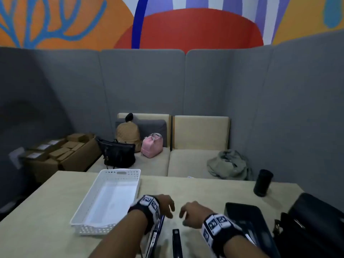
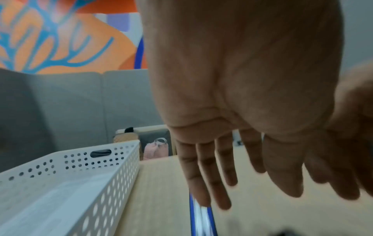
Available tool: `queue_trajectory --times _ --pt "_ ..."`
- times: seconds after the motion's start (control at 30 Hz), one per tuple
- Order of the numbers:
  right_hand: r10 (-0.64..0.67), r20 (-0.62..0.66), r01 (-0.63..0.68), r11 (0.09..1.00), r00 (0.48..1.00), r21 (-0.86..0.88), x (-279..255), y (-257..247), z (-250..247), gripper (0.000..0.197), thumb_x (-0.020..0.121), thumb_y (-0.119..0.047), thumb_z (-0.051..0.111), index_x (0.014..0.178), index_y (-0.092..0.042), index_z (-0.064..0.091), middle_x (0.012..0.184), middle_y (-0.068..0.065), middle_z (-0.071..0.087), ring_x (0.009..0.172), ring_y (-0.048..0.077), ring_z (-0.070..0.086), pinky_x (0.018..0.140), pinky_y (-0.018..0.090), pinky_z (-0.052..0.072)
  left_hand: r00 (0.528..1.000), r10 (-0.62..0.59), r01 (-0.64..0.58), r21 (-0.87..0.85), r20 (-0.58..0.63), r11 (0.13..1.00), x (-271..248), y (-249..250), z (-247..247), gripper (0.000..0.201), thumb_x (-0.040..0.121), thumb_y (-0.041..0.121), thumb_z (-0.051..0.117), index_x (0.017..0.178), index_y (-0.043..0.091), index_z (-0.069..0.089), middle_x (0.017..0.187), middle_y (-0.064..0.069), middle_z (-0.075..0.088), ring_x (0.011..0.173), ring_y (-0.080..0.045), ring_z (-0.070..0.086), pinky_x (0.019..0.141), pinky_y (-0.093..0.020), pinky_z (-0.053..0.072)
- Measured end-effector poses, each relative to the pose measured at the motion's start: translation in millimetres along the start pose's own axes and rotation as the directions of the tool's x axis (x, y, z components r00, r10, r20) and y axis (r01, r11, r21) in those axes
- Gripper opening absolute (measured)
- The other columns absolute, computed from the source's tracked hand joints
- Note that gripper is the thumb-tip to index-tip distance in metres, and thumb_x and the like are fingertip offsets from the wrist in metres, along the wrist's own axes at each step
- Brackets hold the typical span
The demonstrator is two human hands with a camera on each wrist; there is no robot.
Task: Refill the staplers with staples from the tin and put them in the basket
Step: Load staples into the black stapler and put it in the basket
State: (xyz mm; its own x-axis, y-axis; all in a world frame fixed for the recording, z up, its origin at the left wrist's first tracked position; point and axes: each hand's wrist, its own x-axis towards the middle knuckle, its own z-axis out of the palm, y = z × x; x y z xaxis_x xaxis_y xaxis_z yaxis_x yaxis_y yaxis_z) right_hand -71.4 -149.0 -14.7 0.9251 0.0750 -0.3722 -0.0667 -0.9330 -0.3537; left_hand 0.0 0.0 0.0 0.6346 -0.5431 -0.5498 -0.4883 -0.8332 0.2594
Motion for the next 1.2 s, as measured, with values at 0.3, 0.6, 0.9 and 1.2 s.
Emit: queue_trajectory --times 0.3,0.6,0.9,1.2 --pt "0.135 0.195 -0.161 0.979 0.972 0.125 5 20 78 0.060 0.081 -0.048 0.056 0.133 -0.019 0.051 0.134 0.007 0.053 0.126 0.026 0.051 0.104 0.039 0.043 0.977 0.193 -0.214 0.318 0.095 0.924 30 6 80 0.047 0.087 0.023 0.066 0.131 0.021 0.051 0.143 -0.015 0.040 0.126 -0.042 0.048 0.100 -0.055 0.044" --pt "0.213 -0.060 -0.204 0.969 0.975 0.137 -7 49 80 0.027 0.083 -0.033 0.063 0.094 -0.021 0.043 0.120 0.013 0.055 0.106 0.031 0.060 0.086 0.035 0.048 0.944 0.231 -0.188 0.191 -0.237 0.963 46 13 98 0.030 0.092 0.031 0.049 0.111 0.008 0.050 0.109 -0.026 0.063 0.098 -0.043 0.061 0.076 -0.043 0.046" --pt "0.291 -0.261 -0.229 0.943 0.920 0.243 -17 65 94 0.024 0.069 -0.010 0.071 0.089 -0.020 0.063 0.095 0.005 0.066 0.086 0.026 0.065 0.067 0.029 0.050 0.909 -0.045 -0.143 -0.410 -0.415 0.901 59 -5 121 0.031 0.086 0.037 0.054 0.109 0.017 0.050 0.096 -0.014 0.069 0.089 -0.033 0.063 0.079 -0.039 0.050" --pt "0.218 -0.310 -0.178 0.972 0.925 0.153 -16 81 99 0.024 0.066 -0.003 0.072 0.077 -0.019 0.058 0.089 0.002 0.067 0.076 0.024 0.062 0.058 0.025 0.037 0.760 -0.622 -0.188 -0.980 -0.191 0.071 51 3 144 0.030 0.040 -0.001 0.073 0.065 0.016 0.070 0.081 -0.020 0.072 0.083 -0.039 0.071 0.078 -0.047 0.060"
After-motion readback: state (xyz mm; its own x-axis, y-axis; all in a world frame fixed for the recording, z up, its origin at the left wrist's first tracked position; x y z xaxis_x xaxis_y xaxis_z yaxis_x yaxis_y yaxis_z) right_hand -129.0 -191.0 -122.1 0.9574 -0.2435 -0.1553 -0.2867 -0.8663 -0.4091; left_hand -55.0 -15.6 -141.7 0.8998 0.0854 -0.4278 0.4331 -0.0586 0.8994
